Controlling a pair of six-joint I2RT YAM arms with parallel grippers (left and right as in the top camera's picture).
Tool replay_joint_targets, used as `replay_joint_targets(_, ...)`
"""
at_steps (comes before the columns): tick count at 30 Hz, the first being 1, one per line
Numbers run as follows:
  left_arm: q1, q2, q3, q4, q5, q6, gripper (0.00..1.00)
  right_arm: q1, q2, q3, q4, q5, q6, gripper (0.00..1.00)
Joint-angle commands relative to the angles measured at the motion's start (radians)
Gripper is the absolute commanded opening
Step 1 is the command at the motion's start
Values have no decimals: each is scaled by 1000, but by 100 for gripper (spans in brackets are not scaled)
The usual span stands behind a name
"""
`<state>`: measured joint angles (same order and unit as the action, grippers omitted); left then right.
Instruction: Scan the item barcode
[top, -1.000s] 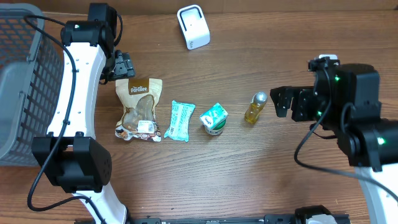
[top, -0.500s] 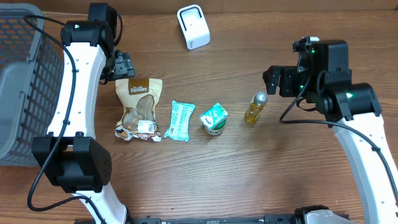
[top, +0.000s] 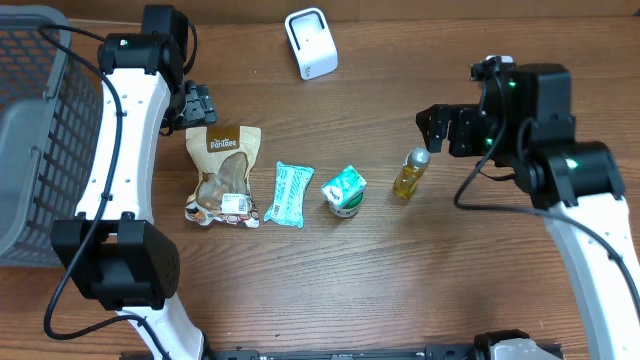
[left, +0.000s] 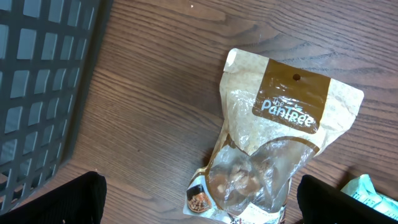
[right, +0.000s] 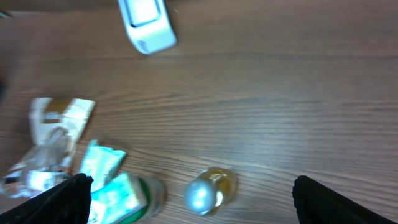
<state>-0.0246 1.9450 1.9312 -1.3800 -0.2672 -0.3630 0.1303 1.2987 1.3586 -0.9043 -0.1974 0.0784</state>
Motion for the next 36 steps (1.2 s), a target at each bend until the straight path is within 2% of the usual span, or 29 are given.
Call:
replay_joint_targets(1,-4,-10,19,0,-13,4,100,-6,-70,42,-1,-130,5,100)
replay_joint_targets(7,-4,-10,19,0,-13,4,100,-6,-65,42,-21,-385,5,100)
replay_joint_targets(16,-4,-10,19,0,-13,4,100,-5,23,41,-119,-488,31,100)
replay_joint_targets(22,-4,-10,19,0,-13,4,99,24,35,40,-171,-485,30,100)
replay_joint_targets(30,-4,-10,19,0,-13,4,100,138,35,40,-164,-473,31,100)
replay_joint_targets(36,-4,-10,19,1,-13,4,100,262,35,39,-160,-209,196,100)
